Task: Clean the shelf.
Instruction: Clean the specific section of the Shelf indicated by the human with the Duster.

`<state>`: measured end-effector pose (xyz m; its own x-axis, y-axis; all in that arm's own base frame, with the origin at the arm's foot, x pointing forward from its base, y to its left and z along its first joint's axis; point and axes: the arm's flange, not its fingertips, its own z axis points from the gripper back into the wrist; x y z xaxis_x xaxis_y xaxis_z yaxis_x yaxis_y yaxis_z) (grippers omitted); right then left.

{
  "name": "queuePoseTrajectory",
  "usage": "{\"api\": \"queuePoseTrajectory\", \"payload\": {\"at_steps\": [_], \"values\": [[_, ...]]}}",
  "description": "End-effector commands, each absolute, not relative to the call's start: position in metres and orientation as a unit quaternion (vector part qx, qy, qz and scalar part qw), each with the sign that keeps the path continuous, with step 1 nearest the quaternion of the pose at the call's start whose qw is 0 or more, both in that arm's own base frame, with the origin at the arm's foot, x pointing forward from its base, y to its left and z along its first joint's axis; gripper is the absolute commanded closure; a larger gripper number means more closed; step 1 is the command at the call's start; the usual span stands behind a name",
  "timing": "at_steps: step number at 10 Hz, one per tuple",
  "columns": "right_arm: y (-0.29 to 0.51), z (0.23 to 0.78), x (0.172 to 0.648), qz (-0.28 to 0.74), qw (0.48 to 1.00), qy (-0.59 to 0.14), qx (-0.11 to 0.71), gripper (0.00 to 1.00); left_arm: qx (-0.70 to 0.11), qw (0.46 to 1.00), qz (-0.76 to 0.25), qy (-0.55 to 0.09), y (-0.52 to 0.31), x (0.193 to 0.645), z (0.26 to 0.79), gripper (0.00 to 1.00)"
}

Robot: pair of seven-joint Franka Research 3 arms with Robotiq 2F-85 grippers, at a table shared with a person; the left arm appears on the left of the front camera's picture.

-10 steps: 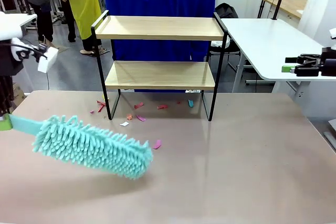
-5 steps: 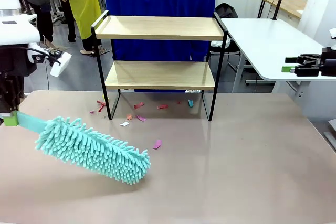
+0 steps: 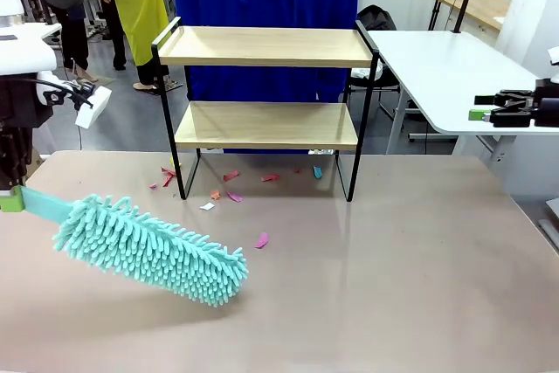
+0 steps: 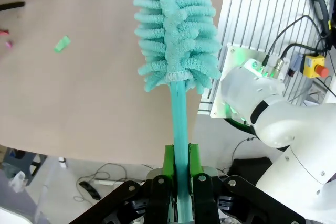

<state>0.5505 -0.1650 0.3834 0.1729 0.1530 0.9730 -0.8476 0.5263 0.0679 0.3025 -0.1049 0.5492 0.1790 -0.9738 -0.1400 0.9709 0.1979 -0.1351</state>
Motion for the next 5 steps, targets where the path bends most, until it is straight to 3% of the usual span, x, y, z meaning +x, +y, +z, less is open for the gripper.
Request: {"api": "queuePoseTrajectory", "payload": {"at_steps": [1,5], "values": [[-0.1631,0.3861,0.5510,0.362,0.691,-0.534,0.326,0.00,-0.017,0.769,-0.633,0.092,-0.1044,0.2998,0.5492,0.87],[-0.1631,0.3861,0.5510,0.362,0.691,-0.534,0.326,0.00,-0.017,0.769,-0.633,0.092,-0.1044,0.2998,0.5492,0.87]]}}
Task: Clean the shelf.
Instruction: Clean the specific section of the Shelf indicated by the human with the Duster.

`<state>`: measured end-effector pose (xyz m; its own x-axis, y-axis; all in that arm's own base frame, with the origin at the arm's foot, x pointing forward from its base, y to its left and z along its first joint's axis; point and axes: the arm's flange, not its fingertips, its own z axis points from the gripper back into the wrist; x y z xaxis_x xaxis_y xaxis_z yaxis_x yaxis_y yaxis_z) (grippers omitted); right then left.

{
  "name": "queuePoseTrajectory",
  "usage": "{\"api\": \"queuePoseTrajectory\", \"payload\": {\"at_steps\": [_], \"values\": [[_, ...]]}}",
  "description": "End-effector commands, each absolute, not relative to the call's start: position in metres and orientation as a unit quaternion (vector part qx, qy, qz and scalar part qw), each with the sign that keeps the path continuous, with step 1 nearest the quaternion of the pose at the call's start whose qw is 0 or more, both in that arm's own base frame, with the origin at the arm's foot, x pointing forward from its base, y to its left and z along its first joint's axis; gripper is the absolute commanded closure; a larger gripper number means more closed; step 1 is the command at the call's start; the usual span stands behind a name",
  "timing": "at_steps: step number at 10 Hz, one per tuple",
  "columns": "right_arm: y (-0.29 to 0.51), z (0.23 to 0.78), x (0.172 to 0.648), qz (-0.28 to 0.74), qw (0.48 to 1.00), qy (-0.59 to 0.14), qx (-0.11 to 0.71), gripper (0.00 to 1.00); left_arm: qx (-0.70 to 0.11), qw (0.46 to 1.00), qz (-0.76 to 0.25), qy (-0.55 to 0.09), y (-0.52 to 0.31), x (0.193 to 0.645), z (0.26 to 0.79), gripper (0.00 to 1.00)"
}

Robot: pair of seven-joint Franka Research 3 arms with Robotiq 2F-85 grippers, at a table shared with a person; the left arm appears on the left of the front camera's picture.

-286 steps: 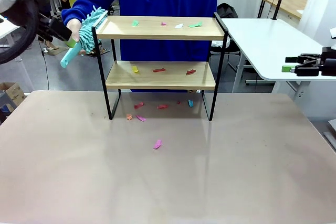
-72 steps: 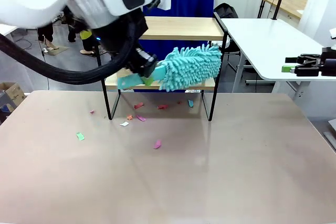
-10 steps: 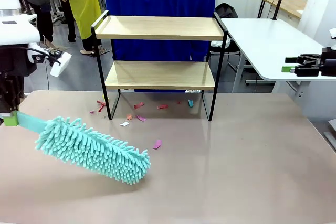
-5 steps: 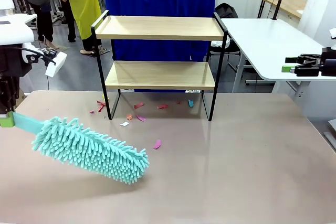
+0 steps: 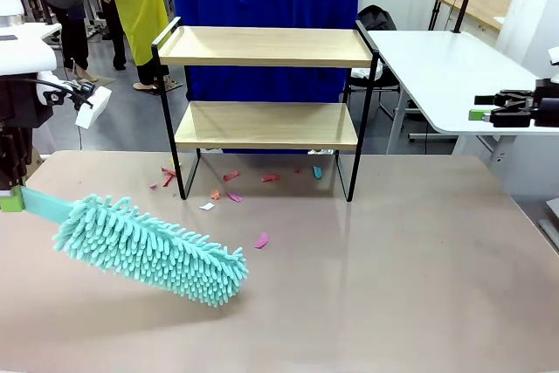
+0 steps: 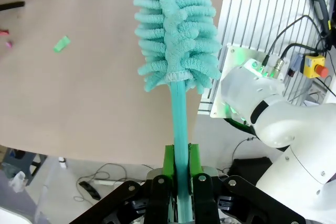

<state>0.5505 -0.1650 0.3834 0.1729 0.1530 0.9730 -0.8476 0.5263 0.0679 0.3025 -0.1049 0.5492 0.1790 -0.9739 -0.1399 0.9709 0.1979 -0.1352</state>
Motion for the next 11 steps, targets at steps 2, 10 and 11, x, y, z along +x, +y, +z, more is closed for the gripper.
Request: {"api": "queuePoseTrajectory", "payload": {"at_steps": [2,10,11], "values": [[-0.1631,0.3861,0.5510,0.362,0.691,-0.534,0.326,0.00,-0.017,0.769,-0.633,0.092,-0.1044,0.2998,0.5492,0.87],[-0.1631,0.3861,0.5510,0.362,0.691,-0.534,0.326,0.00,-0.017,0.769,-0.633,0.092,-0.1044,0.2998,0.5492,0.87],[-0.1631,0.3861,0.5510,0.362,0.691,-0.534,0.326,0.00,-0.017,0.769,-0.633,0.092,-0.1044,0.2998,0.5492,0.87]]}}
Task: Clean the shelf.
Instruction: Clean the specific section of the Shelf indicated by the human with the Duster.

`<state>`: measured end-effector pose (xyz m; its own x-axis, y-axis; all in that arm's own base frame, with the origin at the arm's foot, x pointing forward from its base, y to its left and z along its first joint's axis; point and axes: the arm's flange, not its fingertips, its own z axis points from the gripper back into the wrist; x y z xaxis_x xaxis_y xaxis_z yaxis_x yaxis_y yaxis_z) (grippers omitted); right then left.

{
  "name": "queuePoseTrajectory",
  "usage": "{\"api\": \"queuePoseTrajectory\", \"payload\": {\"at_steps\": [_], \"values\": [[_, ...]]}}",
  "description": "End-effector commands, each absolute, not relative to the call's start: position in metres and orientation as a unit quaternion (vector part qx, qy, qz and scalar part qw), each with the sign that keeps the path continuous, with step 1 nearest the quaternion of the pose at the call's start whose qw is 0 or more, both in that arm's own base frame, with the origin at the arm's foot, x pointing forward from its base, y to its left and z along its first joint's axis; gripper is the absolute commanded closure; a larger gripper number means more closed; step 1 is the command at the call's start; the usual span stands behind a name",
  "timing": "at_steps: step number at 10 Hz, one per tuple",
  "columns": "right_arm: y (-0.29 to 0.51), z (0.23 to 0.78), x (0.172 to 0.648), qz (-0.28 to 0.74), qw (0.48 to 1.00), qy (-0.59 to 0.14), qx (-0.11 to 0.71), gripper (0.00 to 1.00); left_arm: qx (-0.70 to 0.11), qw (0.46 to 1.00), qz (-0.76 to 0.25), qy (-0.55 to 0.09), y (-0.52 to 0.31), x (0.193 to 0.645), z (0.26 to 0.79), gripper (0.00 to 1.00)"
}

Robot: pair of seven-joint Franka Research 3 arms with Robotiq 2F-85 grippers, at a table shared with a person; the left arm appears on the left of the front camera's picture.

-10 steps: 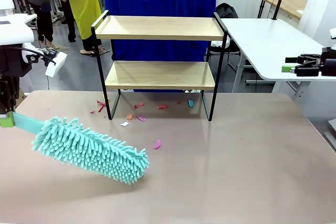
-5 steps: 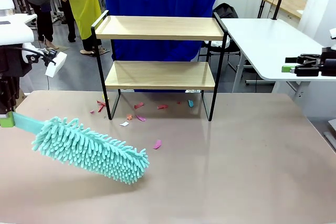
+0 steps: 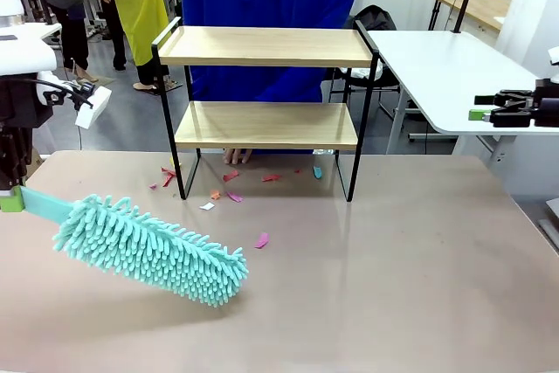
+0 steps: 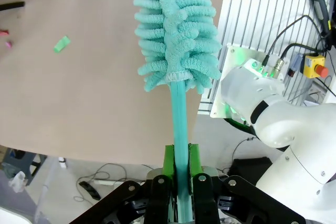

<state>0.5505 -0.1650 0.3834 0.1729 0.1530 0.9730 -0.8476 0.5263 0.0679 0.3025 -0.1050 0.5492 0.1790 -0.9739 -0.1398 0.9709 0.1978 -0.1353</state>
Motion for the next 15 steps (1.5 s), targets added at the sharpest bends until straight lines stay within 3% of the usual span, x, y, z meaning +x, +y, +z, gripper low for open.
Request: {"api": "queuePoseTrajectory", "payload": {"at_steps": [1,10,12,15], "values": [[-0.163,0.386,0.551,0.362,0.691,-0.534,0.326,0.00,-0.017,0.769,-0.633,0.092,-0.104,0.300,0.549,0.87],[-0.163,0.386,0.551,0.362,0.691,-0.534,0.326,0.00,-0.008,0.768,-0.633,0.097,-0.105,0.302,0.549,0.87],[-0.163,0.386,0.551,0.362,0.691,-0.534,0.326,0.00,-0.130,0.779,-0.609,0.071,-0.131,0.305,0.561,0.87],[-0.163,0.386,0.551,0.362,0.691,-0.534,0.326,0.00,-0.165,0.849,-0.501,0.036,-0.178,0.296,0.566,0.87]]}}
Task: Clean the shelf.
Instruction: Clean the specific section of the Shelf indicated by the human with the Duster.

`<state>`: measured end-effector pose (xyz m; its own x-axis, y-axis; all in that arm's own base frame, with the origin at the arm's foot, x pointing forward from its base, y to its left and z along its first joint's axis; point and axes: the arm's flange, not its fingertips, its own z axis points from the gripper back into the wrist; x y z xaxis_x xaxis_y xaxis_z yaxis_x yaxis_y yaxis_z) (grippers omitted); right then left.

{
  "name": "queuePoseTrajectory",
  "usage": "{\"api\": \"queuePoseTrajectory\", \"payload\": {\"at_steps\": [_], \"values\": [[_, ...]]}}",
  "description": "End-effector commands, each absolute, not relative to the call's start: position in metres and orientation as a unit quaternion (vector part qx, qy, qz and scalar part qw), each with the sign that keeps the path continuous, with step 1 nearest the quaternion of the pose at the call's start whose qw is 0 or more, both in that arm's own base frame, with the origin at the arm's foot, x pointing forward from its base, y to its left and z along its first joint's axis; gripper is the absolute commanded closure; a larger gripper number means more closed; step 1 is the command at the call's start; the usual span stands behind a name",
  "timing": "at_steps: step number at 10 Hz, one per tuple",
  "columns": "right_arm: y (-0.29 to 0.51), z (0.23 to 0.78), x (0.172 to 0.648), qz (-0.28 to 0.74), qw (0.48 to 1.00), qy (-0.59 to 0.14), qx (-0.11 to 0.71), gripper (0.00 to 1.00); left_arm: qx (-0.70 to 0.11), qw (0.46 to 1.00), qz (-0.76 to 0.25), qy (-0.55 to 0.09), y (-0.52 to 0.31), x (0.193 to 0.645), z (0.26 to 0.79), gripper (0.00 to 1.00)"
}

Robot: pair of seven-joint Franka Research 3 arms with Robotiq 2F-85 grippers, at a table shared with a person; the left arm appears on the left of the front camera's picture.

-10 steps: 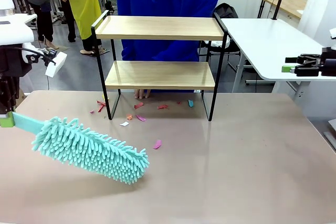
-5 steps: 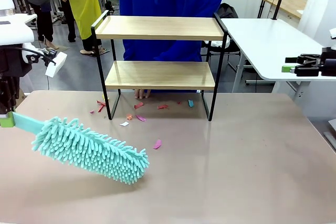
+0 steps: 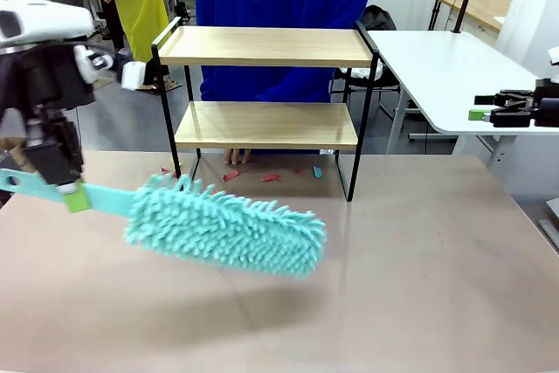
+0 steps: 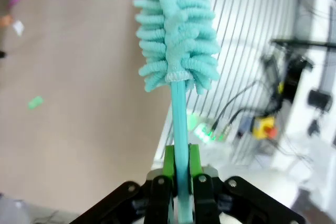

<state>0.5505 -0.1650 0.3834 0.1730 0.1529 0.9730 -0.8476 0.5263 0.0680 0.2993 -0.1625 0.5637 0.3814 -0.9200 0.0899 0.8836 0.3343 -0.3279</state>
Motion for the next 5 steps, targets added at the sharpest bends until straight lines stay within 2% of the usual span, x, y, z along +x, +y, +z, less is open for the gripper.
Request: {"api": "queuePoseTrajectory", "payload": {"at_steps": [1,4,5], "values": [[-0.163,0.386,0.551,0.362,0.691,-0.534,0.326,0.00,-0.177,0.870,-0.459,0.030,-0.197,0.291,0.563,0.87],[-0.163,0.386,0.551,0.362,0.691,-0.534,0.326,0.00,-0.193,0.903,-0.383,0.016,-0.265,0.280,0.538,0.87],[-0.163,0.386,0.551,0.362,0.691,-0.534,0.326,0.00,-0.172,0.923,-0.343,0.002,-0.278,0.282,0.527,0.87]]}}
